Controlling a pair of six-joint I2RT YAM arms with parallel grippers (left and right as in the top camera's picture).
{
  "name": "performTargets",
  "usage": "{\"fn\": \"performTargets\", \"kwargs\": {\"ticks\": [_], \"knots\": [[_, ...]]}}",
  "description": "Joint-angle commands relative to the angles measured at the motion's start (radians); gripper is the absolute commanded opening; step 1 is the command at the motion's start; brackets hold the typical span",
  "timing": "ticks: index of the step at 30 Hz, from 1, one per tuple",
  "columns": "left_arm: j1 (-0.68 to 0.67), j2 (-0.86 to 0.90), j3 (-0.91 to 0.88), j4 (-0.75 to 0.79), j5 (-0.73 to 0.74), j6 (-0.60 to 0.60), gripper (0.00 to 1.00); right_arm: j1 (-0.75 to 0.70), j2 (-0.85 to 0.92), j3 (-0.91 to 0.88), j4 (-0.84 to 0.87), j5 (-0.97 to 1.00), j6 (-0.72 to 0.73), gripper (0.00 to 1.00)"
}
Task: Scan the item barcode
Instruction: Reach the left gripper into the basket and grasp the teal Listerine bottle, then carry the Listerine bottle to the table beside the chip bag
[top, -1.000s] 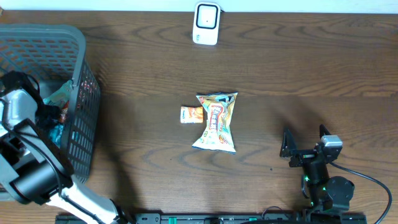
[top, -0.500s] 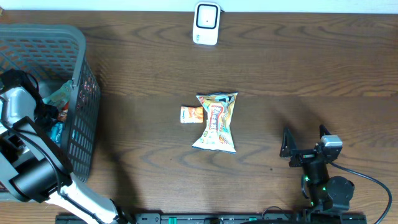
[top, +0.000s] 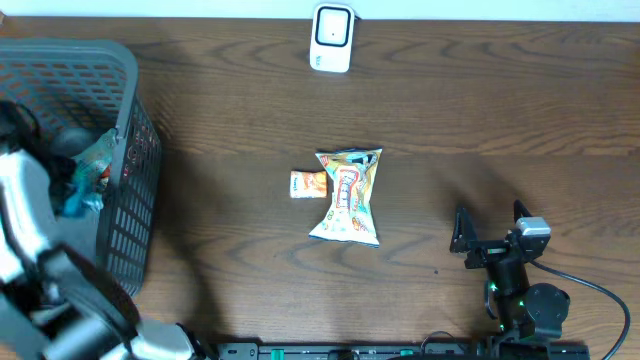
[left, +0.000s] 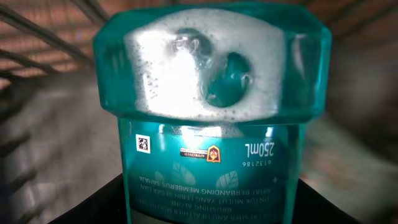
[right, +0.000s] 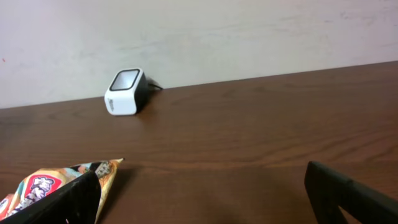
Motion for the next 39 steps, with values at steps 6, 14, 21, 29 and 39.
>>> {"fn": "performTargets", "kwargs": {"ticks": [6, 14, 21, 29, 39], "knots": [[0.003, -0.372, 0.017, 0.117, 0.281, -0.095, 0.40, 0.005, -0.002, -0.001, -0.004, 0.000, -0.011, 0.99], [-0.076, -0.544, 0.017, 0.262, 0.586, -0.216, 0.40, 0.005, -0.002, -0.001, -0.004, 0.000, -0.011, 0.99], [-0.360, -0.539, 0.013, 0.216, 0.568, -0.121, 0.40, 0.005, -0.002, -0.001, -0.004, 0.000, -0.011, 0.99], [-0.718, -0.417, 0.012, 0.074, 0.325, 0.011, 0.40, 0.005, -0.002, -0.001, -0.004, 0.000, -0.011, 0.99], [-0.937, -0.145, 0.006, -0.090, 0.083, 0.095, 0.40, 0.005, -0.002, -0.001, -0.004, 0.000, -0.011, 0.99]]}}
